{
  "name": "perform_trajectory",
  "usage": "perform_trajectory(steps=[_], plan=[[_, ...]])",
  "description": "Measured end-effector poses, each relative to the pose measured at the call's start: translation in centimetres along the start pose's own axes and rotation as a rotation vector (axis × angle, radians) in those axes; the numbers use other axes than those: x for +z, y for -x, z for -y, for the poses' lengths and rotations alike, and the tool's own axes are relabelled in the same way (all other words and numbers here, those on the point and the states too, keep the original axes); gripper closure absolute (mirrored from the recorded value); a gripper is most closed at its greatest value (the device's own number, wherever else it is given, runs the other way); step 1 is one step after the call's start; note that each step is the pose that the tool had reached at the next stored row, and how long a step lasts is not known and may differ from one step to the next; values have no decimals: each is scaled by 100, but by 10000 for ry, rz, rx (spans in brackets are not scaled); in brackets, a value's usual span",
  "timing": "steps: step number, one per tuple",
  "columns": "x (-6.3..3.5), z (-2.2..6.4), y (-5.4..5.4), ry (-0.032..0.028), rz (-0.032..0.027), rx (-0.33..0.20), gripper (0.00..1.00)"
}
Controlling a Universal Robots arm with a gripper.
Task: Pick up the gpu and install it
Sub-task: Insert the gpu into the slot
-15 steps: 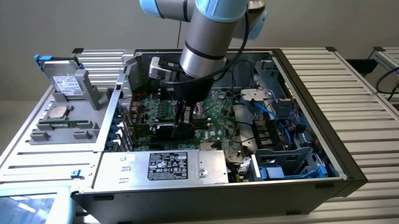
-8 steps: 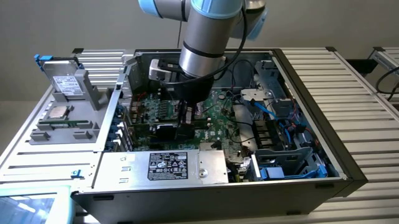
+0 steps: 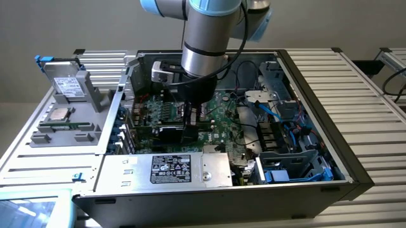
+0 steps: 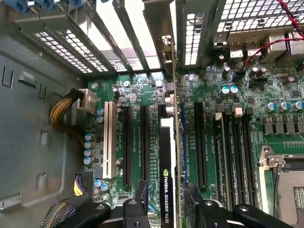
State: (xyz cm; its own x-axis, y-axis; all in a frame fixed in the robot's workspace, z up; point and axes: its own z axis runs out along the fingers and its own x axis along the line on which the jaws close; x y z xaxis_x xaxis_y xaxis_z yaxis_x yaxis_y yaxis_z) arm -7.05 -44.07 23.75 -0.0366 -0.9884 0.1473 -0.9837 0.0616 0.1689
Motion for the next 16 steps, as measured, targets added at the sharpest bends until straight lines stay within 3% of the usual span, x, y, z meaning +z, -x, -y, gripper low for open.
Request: perform_trajectory(steps=[5,7,8,9,12,13,16], plan=[[-123,-22,2,-74,-24,16,55],[-153,-28,8,-164,-20,26,55],[-158,-29,12,-269,-14,33,55],[-162,-30,15,-417,-10,41,55],[-165,-31,26,-924,15,73,55],[-165,-31,27,-967,19,77,55],[-165,-39,31,-969,18,77,55]])
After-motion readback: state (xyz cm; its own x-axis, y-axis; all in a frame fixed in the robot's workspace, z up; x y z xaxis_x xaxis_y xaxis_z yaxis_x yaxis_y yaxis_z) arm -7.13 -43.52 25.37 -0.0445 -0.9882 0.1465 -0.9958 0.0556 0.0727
